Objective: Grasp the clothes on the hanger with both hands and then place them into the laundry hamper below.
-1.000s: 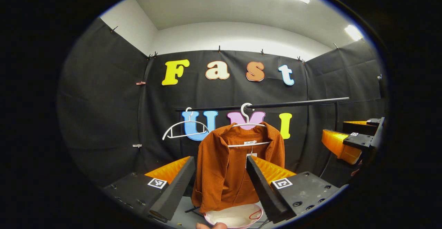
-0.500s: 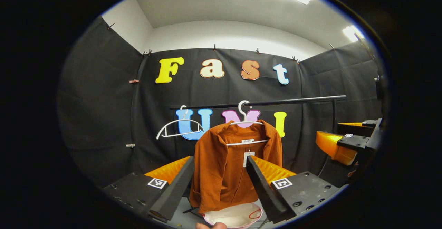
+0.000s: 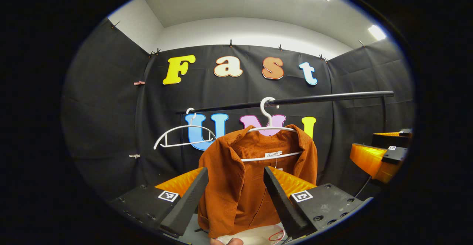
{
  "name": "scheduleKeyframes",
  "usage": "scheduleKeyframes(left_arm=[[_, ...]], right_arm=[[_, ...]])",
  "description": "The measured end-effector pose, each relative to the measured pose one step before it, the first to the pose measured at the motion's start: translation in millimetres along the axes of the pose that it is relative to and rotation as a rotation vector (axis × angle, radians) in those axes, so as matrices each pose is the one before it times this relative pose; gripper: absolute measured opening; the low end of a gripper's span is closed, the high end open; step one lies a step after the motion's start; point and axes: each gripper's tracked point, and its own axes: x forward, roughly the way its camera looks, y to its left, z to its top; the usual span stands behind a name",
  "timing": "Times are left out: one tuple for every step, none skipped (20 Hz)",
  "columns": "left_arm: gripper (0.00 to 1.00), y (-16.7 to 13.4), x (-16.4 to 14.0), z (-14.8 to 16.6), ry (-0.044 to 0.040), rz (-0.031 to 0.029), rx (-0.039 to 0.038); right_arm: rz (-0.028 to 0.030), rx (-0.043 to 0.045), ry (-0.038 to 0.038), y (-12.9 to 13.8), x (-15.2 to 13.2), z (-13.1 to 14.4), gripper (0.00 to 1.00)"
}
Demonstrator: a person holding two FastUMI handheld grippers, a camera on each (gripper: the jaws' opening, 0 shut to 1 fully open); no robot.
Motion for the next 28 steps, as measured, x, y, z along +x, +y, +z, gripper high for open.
scheduleKeyframes(left_arm=[[0.95, -1.21, 14.29, -4.96, 0.00249, 0.00773, 0.00524], [0.95, 1.40, 14.47, -5.63, 0.00333, 0.01612, 0.00893], [0.95, 2.32, 13.06, -6.54, 0.00803, 0.01899, 0.00755], [0.95, 0.39, 13.29, -7.47, 0.00713, 0.01863, 0.00489], [0.95, 0.89, 12.26, -6.08, 0.01158, 0.01642, 0.00463], [0.95, 1.61, 9.08, -5.77, 0.00964, 0.01873, 0.00564], [0.95, 1.73, 8.54, -2.46, 0.00301, 0.01846, 0.00786], [0.95, -0.26, 8.93, -3.10, 0.00086, 0.00861, 0.00742], [0.92, -1.23, 7.86, -1.19, 0.00053, 0.00767, 0.00826], [0.89, -0.22, 7.18, -2.63, -0.00038, 0.00519, 0.00693], [0.86, -1.66, 6.45, -0.44, 0.00156, -0.00003, 0.00488], [0.77, -1.71, 3.90, -3.11, 0.00865, -0.00213, -0.00216], [0.67, -1.11, 2.95, -0.20, 0.00473, -0.00138, -0.00597], [0.59, 0.61, 2.84, 0.20, -0.00135, 0.00089, -0.00412], [0.50, 2.02, 1.42, 0.22, 0.00009, 0.01063, 0.00061], [0.36, 4.28, 1.00, -1.95, 0.00869, 0.01038, 0.00283], [0.22, 2.83, -0.04, -1.52, 0.01102, 0.00403, -0.00296], [0.09, -3.04, -1.03, -1.69, 0.01093, -0.02094, -0.00712], [0.07, -0.88, -0.14, -0.11, 0.00586, -0.01450, -0.00292], [0.07, 1.17, 0.35, -1.55, 0.00433, -0.01385, -0.00207], [0.06, 1.05, 0.05, 0.07, 0.00297, -0.00682, 0.00159], [0.06, 1.83, -1.24, -0.99, 0.00118, -0.00033, 0.00853], [0.06, 2.26, -0.32, 0.73, 0.00159, 0.00449, 0.01128], [0.06, 1.17, 0.30, -1.38, 0.00322, 0.00388, 0.00989], [0.06, 0.04, 0.36, 0.40, 0.00080, 0.00224, 0.00542], [0.06, 0.16, 0.87, -1.02, -0.00126, 0.00098, 0.00333], [0.06, 0.46, 0.89, -0.22, 0.00014, -0.00031, 0.00024], [0.06, 0.44, 0.29, -1.49, 0.00163, 0.00118, 0.00075]], right_arm=[[0.00700, 0.00248, 0.00271, -1.54, 7.68, -5.10, 0.98], [0.00541, 0.00298, 0.00461, -0.98, 8.78, -6.30, 0.98], [0.00962, 0.00175, 0.00613, -0.96, 7.62, -6.58, 0.98], [0.00631, 0.00032, 0.01037, -0.66, 9.50, -7.44, 0.98], [0.01009, 0.00322, 0.00955, -0.98, 8.01, -6.32, 0.98], [0.00985, 0.00415, 0.00853, -0.40, 9.36, -6.05, 0.98], [0.00843, 0.00481, 0.00553, -1.29, 9.54, -5.42, 0.98], [0.00767, 0.00432, 0.00328, -0.68, 10.05, -5.34, 0.98], [0.00800, 0.00406, 0.00543, -0.62, 9.13, -4.57, 0.98], [0.01046, 0.00285, 0.00807, 1.33, 8.57, -4.82, 0.98], [0.01093, 0.00058, 0.00482, 2.70, 6.69, -4.22, 0.98], [0.00794, -0.00280, 0.00204, 2.74, 8.88, -3.88, 0.98], [0.00827, -0.00492, 0.00017, 3.06, 8.19, -1.77, 0.98], [0.00584, -0.00572, -0.00123, 3.43, 8.35, -1.84, 0.98], [0.00314, -0.00592, -0.00358, 3.71, 8.12, -1.10, 0.98], [0.00029, -0.00674, -0.00288, 2.95, 7.36, -1.75, 0.98], [0.00272, -0.00514, 0.00105, 2.96, 6.21, -3.24, 0.98], [0.00123, 0.00139, 0.00294, 3.50, 7.36, -3.66, 0.98], [-0.00234, 0.00847, 0.00273, 2.66, 8.66, -2.77, 0.98], [-0.00380, 0.00731, 0.00192, 1.72, 8.84, -4.33, 0.98], [-0.01552, -0.00057, 0.00404, -1.84, 7.58, -4.76, 0.98], [-0.01835, -0.00075, 0.00382, -4.26, 6.43, -4.92, 0.98], [-0.01600, 0.00289, 0.00367, -3.72, 7.12, -2.70, 0.98], [-0.01628, 0.00551, 0.00055, -5.61, 6.49, -1.11, 0.98], [-0.00932, 0.00889, -0.00379, -4.71, 5.13, -0.63, 0.98], [-0.00158, 0.01023, -0.00551, -1.20, 5.37, 0.98, 0.98], [0.00074, 0.00902, -0.00322, -1.48, 4.01, 0.41, 0.98], [0.01409, 0.01189, 0.00289, 1.41, 8.18, -1.42, 0.89]])
